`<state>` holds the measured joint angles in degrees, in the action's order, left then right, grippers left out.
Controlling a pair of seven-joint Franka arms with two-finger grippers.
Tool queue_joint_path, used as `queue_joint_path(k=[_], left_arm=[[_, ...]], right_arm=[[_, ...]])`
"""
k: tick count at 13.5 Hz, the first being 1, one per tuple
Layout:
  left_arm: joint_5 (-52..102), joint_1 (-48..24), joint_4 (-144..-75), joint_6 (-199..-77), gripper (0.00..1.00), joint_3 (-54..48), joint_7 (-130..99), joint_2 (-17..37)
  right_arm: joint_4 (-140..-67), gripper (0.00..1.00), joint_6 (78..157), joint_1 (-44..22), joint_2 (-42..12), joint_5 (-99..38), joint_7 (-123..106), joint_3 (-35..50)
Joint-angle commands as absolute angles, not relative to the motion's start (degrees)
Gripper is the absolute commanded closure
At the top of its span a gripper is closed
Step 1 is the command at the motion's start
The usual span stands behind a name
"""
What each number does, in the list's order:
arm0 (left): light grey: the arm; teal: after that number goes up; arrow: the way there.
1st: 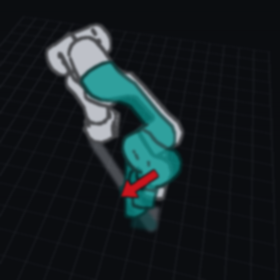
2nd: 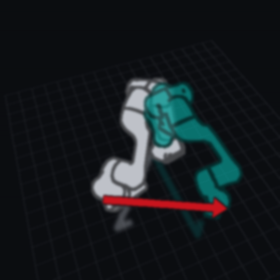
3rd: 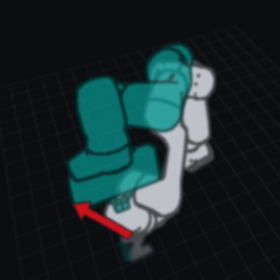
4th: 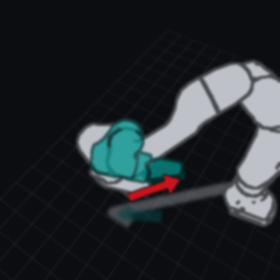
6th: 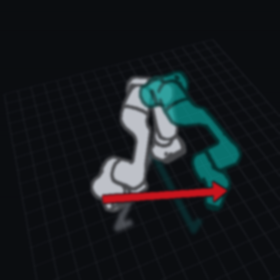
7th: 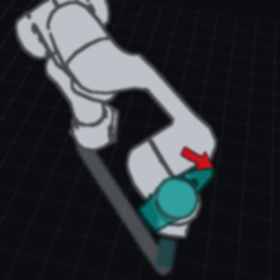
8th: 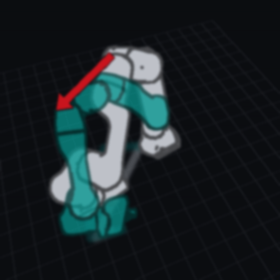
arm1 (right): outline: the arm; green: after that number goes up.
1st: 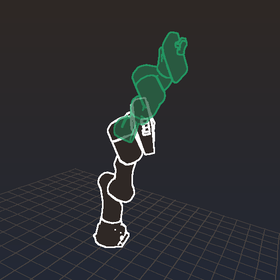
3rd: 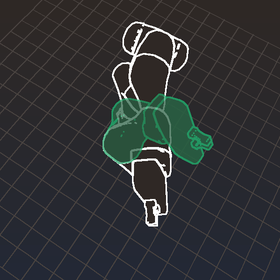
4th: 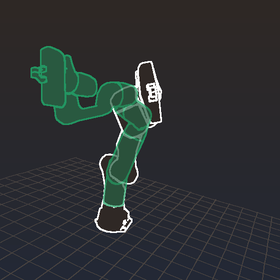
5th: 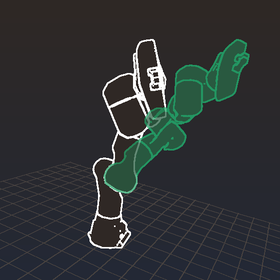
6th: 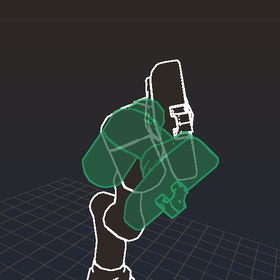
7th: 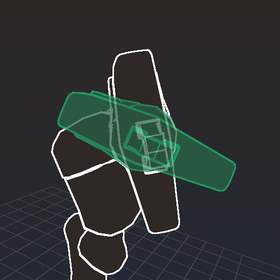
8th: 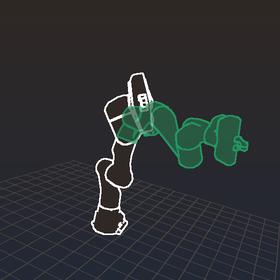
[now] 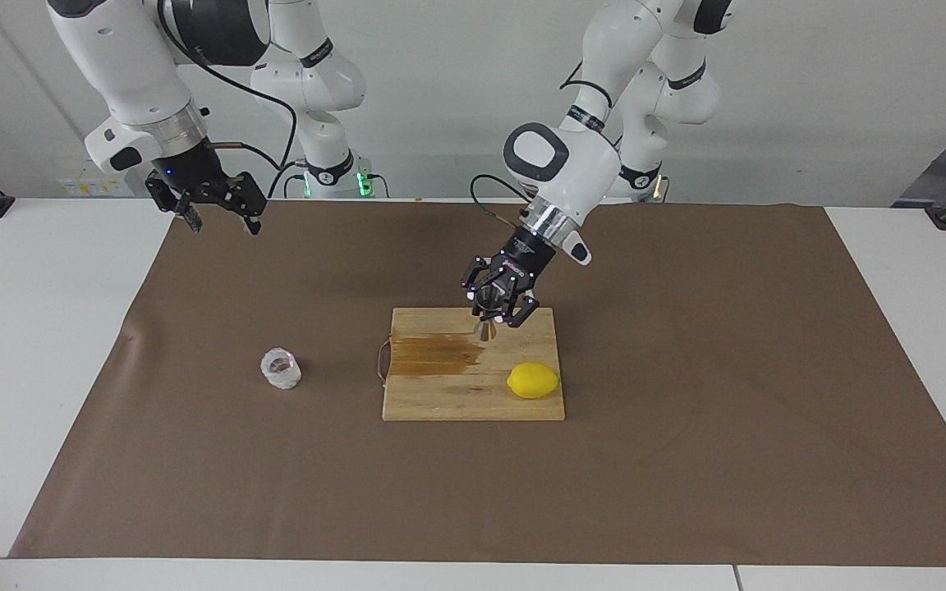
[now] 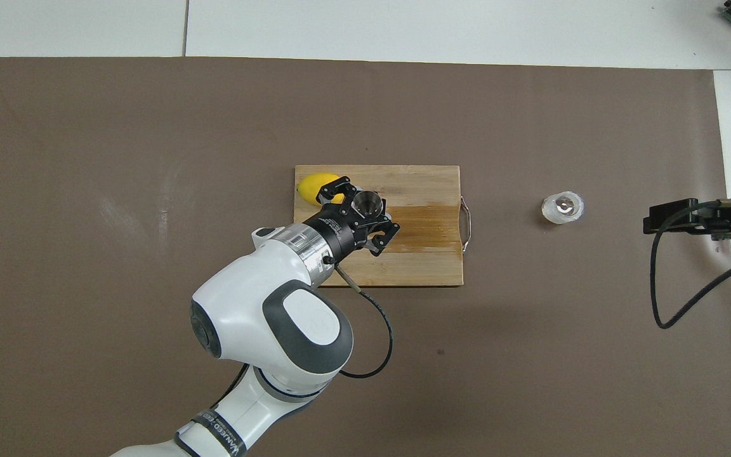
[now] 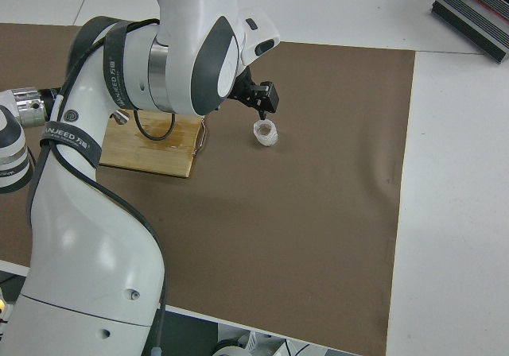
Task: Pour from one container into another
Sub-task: 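Lower the metal cup onto the board beside the stain and open the left gripper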
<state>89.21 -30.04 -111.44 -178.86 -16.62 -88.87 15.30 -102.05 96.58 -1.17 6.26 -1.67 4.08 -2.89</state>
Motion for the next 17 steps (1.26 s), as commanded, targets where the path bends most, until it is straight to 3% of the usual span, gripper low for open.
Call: queue_joint_path(k=[1, 8, 12, 17], left_arm=[[88.87, -31.72, -106.10, -182.01, 1.00, -17.22, -89.12, 21.51], [86.40, -32.78, -102.05, -186.76, 0.94, -21.35, -89.03, 26.62], [83.95, -32.78, -99.50, -189.57, 0.84, -23.55, -89.03, 30.13], [83.76, -32.78, -99.49, -189.76, 0.75, -23.73, -89.12, 30.50]], right_arm=[[-101.34, 0.00, 95.80, -0.88, 5.98, -1.32, 5.19, -2.64], [-101.43, 0.00, 95.80, -0.88, 5.98, -1.32, 5.19, -2.64], [-101.43, 0.00, 95.80, -0.88, 5.98, -1.32, 5.19, -2.64], [-101.34, 0.00, 95.80, -0.88, 5.98, -1.32, 5.19, -2.64]])
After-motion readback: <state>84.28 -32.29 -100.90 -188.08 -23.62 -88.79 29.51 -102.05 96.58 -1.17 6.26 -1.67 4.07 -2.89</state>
